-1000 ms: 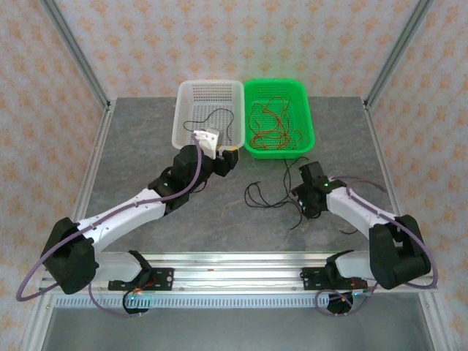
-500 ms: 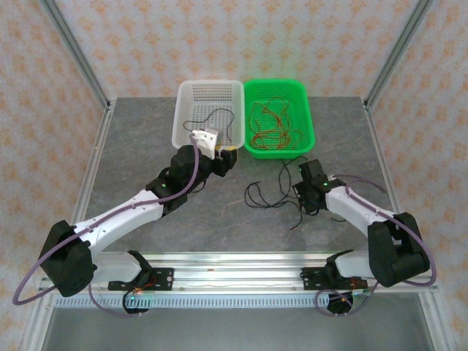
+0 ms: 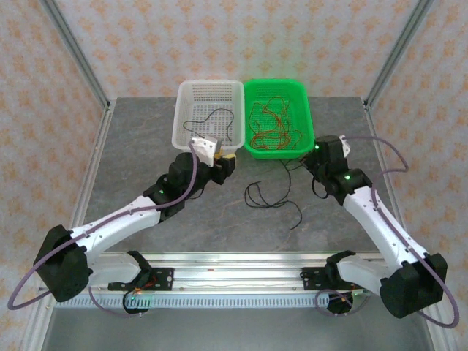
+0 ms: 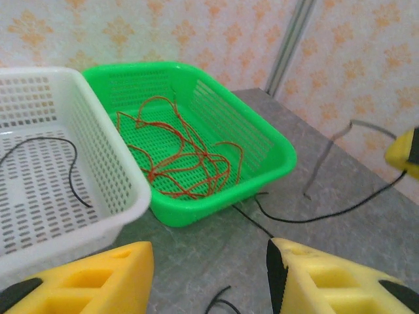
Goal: Untangle the cables
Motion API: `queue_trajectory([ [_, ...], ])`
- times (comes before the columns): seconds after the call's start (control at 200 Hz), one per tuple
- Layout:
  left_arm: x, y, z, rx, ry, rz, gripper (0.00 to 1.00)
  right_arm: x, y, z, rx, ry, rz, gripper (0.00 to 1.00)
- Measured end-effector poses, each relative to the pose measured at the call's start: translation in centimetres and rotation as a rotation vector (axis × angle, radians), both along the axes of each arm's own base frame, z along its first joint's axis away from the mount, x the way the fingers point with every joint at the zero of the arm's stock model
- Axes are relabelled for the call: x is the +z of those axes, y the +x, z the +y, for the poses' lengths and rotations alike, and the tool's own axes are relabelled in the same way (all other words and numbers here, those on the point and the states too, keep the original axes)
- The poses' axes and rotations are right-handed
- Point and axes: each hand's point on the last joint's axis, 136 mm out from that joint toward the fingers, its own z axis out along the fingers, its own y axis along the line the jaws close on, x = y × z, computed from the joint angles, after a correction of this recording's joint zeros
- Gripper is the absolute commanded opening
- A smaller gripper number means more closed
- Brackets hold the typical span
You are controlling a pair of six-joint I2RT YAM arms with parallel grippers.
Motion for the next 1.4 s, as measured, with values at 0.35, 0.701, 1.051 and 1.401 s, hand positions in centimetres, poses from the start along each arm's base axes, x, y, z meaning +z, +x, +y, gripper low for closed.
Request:
queue_trajectory([
  [0.35,0.8,-1.7,-2.3,-0.078,0.014,-0.052,0.47,7.0,-0.6,0.7,0.266,-0.250,-0.211,0.00],
  [0.701,3.5,-2.8,-0.4,-0.040,-0.033,-0.114,0.47,15.6,-2.3,5.4,0.613,-0.329,-0.551,0.00],
  [1.051,4.8,-3.9,2.1,0.023,-0.060,-0.127,0.49,23.1,-2.2,11.7,0.968,-0.366,-0.872,0.00],
  [1.401,5.0,-5.1,4.2,0.069,-0.068,-0.121,0.51,25.0,3.8,16.0,1.135,-0.430,-0.981,0.00],
])
